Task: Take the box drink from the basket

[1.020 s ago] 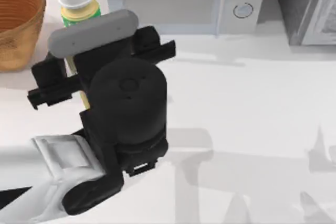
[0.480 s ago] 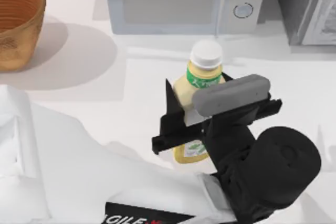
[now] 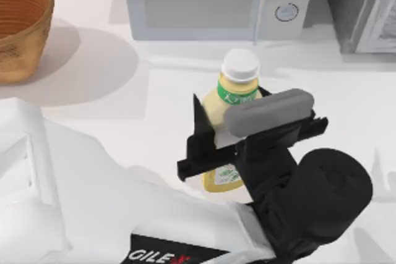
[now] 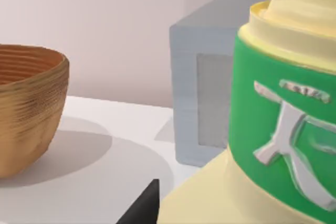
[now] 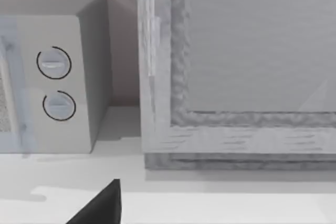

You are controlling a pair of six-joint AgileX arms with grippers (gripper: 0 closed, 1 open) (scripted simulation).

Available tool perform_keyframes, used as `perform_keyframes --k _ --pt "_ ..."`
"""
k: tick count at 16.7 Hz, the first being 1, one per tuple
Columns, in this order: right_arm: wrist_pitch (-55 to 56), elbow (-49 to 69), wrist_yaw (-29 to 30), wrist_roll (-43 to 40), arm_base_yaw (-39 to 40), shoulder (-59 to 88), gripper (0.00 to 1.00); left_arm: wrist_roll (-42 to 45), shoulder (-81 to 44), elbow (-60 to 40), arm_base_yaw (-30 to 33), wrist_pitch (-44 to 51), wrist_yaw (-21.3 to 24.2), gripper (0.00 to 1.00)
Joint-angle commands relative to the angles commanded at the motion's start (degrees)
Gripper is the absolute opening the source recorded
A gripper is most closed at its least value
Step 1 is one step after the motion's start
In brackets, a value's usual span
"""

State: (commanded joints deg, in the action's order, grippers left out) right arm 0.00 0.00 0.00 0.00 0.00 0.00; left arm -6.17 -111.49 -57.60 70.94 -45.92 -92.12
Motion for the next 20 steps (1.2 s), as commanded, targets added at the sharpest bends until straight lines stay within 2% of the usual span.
perform_keyframes --k 6,10,20 --pt "0.0 0.0 0.0 0.0 0.0 0.0 1.0 -4.2 -0.1 9.8 -5.1 -7.5 -4.4 0.0" --pt "0.0 0.0 0.0 0.0 0.0 0.0 1.0 -4.5 -0.1 10.4 -5.5 -8.0 -4.8 0.0" --pt "0.0 0.0 0.0 0.0 0.0 0.0 1.0 -4.5 -0.1 10.4 -5.5 -8.0 -4.8 0.75"
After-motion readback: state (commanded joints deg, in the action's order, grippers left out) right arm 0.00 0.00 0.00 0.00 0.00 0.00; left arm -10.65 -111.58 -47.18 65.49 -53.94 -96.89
